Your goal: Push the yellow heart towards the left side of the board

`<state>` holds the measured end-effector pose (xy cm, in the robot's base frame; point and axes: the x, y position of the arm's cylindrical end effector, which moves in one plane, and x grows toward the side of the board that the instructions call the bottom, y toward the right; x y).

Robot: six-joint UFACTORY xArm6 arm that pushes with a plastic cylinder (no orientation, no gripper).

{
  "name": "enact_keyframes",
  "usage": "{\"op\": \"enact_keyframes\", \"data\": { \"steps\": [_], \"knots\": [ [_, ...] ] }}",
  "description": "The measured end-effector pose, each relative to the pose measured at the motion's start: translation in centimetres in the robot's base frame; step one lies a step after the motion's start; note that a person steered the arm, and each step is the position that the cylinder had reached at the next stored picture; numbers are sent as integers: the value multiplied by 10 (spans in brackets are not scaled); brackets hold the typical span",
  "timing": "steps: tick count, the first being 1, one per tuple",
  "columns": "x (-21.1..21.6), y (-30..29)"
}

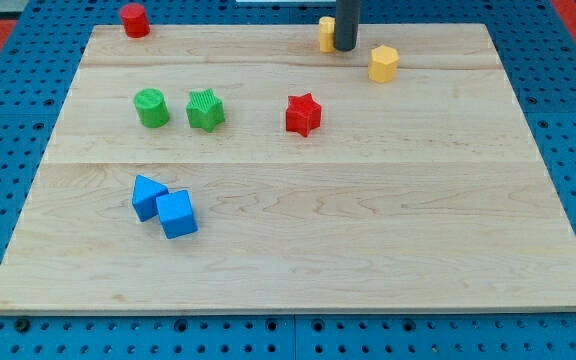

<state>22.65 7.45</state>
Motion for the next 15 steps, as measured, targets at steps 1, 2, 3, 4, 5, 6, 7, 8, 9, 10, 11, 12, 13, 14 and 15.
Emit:
{"op": "enact_keyframes", "data": {
  "steps": [1,2,3,4,5,6,7,8,9,10,11,12,13,14,15],
  "knots": [
    [-6,24],
    [-18,26],
    [-18,-43],
    [-18,-87],
    [-34,-44],
    [-34,-53],
    [-32,-114],
    [-28,-118],
    [27,-134],
    [54,-192],
    [50,-273],
    [26,-303],
    [5,-313],
    [5,-296],
    [0,-256]
  ]
}}
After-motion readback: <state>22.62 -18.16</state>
